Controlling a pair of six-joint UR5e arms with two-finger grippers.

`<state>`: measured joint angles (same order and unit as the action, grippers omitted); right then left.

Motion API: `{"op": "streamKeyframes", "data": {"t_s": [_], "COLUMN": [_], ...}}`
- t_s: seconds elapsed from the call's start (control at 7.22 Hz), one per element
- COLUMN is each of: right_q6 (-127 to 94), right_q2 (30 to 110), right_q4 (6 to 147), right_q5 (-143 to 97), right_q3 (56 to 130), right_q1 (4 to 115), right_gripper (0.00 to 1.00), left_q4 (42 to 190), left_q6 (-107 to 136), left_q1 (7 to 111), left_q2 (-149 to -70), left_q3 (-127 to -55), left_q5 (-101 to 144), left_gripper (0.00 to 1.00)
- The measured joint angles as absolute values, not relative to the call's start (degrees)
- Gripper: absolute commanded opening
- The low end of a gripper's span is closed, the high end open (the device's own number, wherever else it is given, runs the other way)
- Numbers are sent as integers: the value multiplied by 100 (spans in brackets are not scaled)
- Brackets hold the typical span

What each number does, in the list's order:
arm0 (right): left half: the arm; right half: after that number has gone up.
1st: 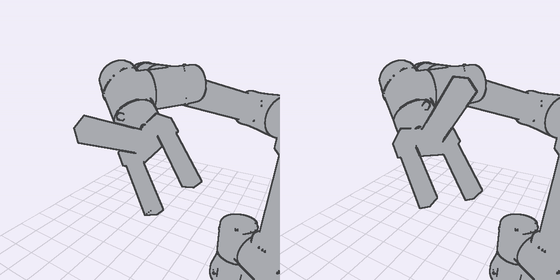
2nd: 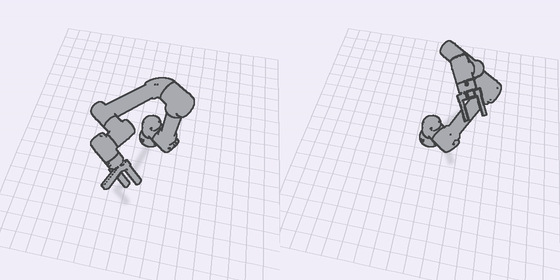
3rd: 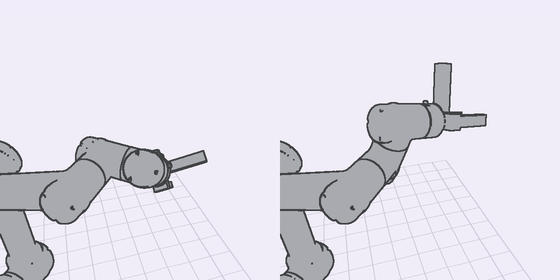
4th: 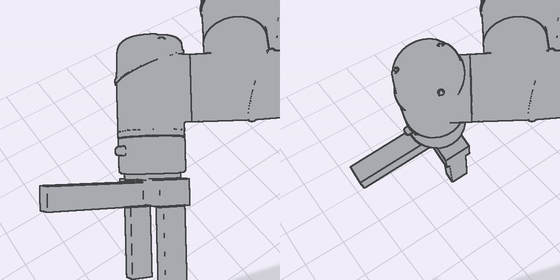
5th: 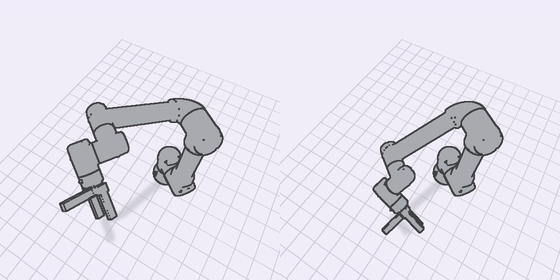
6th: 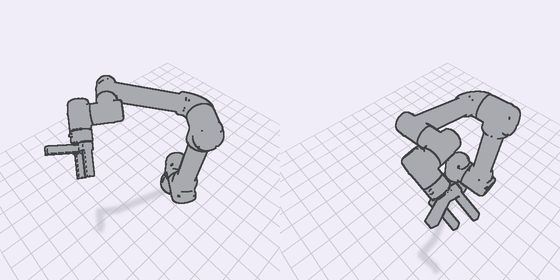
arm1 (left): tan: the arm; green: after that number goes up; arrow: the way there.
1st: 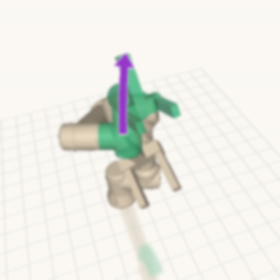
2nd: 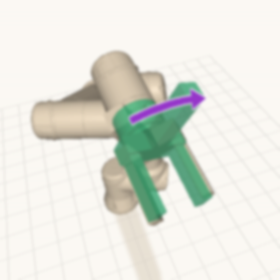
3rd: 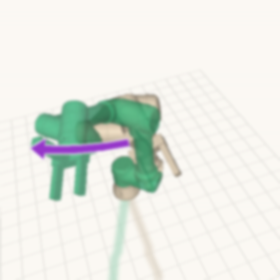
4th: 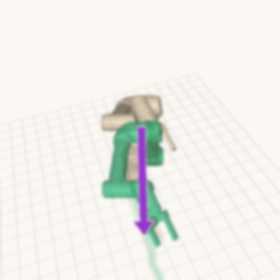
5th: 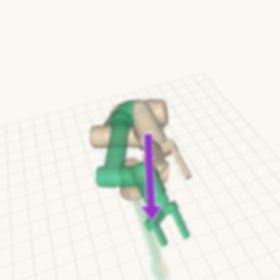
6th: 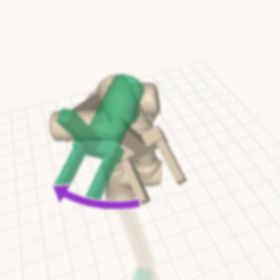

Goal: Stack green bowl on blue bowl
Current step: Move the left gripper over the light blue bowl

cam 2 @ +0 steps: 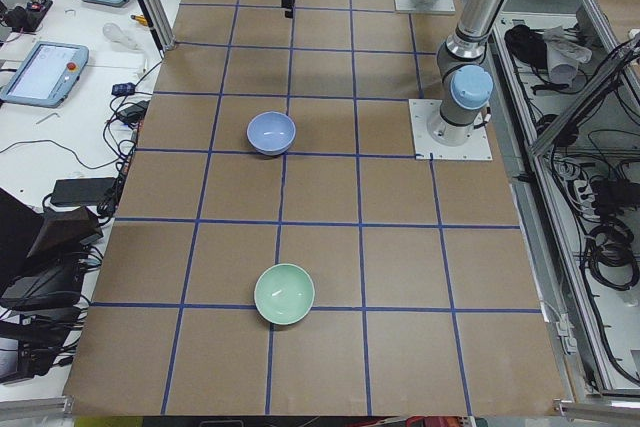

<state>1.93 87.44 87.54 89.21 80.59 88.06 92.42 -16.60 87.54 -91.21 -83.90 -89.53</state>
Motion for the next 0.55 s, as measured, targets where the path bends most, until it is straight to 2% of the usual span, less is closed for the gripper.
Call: {"op": "streamKeyframes", "data": {"t_s": [0.28,0.55], "right_q6": [196,201], "right_q2": [8737,8736], "right_q4": [8754,8754], "right_q5": [8921,8923], "right_q3": [8060,8059], "right_q1": [8806,8807], "right_gripper": [100,100], "left_q4": [9504,9570], "left_q6": [-3486,-5962], "left_q1": [7941,6392], "left_q2": [-9068,-9219], "left_q3": [-8393,-8406], "left_q5": [-8983,-9007], "left_gripper": [100,100]}}
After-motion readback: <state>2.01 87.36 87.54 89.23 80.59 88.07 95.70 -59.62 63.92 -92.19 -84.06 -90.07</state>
